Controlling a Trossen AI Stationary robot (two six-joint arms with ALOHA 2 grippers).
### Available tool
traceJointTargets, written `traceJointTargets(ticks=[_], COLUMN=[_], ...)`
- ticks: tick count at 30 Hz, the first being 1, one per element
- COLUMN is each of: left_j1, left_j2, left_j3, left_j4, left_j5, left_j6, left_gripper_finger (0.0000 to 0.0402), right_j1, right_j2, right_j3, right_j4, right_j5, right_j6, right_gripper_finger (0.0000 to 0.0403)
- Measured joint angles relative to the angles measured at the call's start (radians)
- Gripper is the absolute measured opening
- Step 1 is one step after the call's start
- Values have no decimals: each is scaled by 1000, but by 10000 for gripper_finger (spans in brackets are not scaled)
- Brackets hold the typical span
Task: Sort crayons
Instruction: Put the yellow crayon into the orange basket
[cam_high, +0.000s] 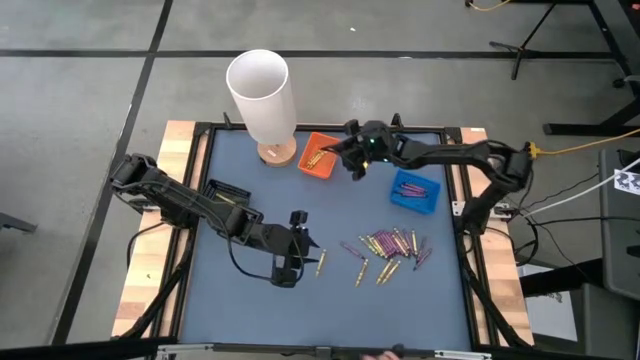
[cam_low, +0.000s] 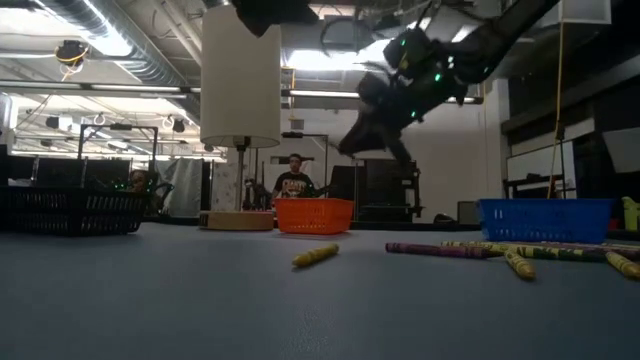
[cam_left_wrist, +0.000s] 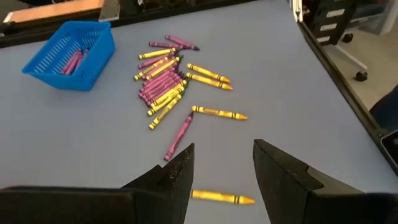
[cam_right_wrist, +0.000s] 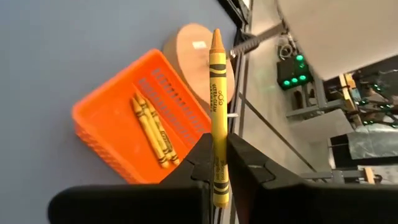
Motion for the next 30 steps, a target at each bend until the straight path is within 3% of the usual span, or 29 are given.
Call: traceJointTargets(ticks=[10, 23, 26, 30], left_j1=[0, -1, -2, -3], left_j2=[0, 27, 61, 118], left_j3=[0, 0, 0, 0], left_j4=[41, 28, 29, 29], left_j5=[0, -1, -7, -18], left_j6=[-39, -397, -471, -566], left_gripper_finger=[149, 149, 149, 149], right_j1=[-10, -11, -8, 10], right_j2=[128, 148, 148, 135], right_j3=[0, 0, 0, 0], right_j4=[62, 90, 88, 86], right_j5=[54, 82, 139, 294], right_j6=[-1, -1, -1, -8], right_gripper_finger=[37, 137, 142, 139])
